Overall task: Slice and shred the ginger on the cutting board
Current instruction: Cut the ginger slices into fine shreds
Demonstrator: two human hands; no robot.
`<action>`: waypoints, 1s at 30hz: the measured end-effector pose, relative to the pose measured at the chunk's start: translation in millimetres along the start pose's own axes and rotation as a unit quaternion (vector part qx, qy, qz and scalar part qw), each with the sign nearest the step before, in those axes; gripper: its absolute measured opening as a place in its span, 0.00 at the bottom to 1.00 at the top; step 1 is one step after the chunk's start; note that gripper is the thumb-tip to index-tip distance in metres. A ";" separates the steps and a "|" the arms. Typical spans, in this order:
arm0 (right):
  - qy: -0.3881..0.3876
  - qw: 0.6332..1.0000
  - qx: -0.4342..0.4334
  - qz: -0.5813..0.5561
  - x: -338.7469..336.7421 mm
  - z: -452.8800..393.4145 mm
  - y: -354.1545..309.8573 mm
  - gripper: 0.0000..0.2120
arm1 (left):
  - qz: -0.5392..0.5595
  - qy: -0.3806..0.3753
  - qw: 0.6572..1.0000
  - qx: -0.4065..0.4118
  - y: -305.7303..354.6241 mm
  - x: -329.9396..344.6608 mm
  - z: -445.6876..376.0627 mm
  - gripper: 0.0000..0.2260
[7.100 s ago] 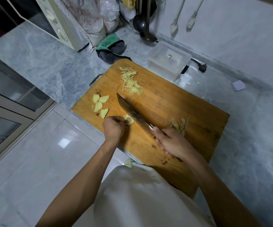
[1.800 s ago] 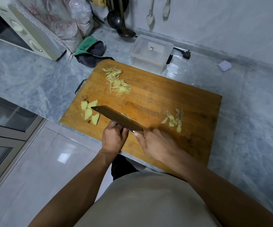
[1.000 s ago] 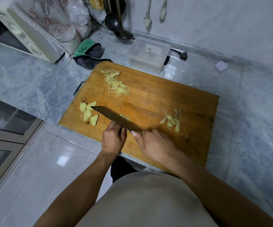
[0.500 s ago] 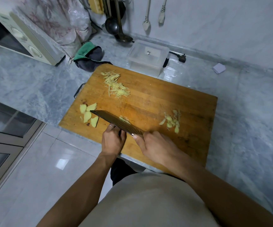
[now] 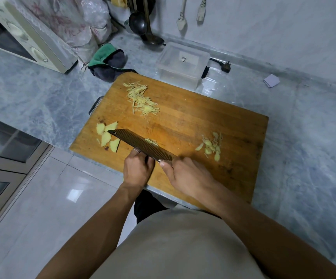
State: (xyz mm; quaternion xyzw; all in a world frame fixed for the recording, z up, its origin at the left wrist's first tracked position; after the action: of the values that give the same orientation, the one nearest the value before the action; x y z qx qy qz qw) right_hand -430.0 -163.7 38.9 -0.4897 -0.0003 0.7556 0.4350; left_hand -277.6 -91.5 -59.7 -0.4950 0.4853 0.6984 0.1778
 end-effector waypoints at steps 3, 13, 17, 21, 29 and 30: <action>-0.002 1.000 -0.002 0.001 2.0 -3.9 0.0 0.28 | -0.001 -0.001 1.000 -0.011 0.2 -0.6 -0.7 0.06; -0.023 0.999 0.004 -0.028 -6.2 4.3 6.3 0.25 | 0.021 0.046 0.998 0.038 1.5 -1.5 0.4 0.14; -0.028 0.999 0.004 -0.025 -6.6 2.9 6.6 0.24 | 0.017 0.051 0.998 0.044 0.3 -1.2 -1.0 0.14; -0.037 0.999 0.009 -0.033 -2.9 -2.2 6.9 0.25 | 0.024 0.047 0.998 0.043 0.7 -1.5 0.6 0.17; -0.020 0.998 -0.011 -0.057 -4.1 -16.9 8.3 0.28 | 0.046 0.048 0.998 0.021 1.1 0.1 0.9 0.07; -0.018 0.997 -0.012 -0.068 -6.2 -16.7 9.7 0.29 | 0.054 0.051 0.997 0.022 1.3 2.5 2.3 0.05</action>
State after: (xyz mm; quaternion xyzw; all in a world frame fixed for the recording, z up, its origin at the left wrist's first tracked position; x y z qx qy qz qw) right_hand -423.2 -180.9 30.6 -0.4800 -0.0507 0.7327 0.4797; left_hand -280.8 -90.8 -61.2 -0.4987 0.5351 0.6701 0.1261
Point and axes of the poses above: each hand's wrist, its own z-axis away from the middle knuckle, its own x-axis out of the palm, y = z × x, the point moved 2 cm from there along -z, towards the middle knuckle, and after that the axes turned 11 degrees about -y, right-handed, at the moved point
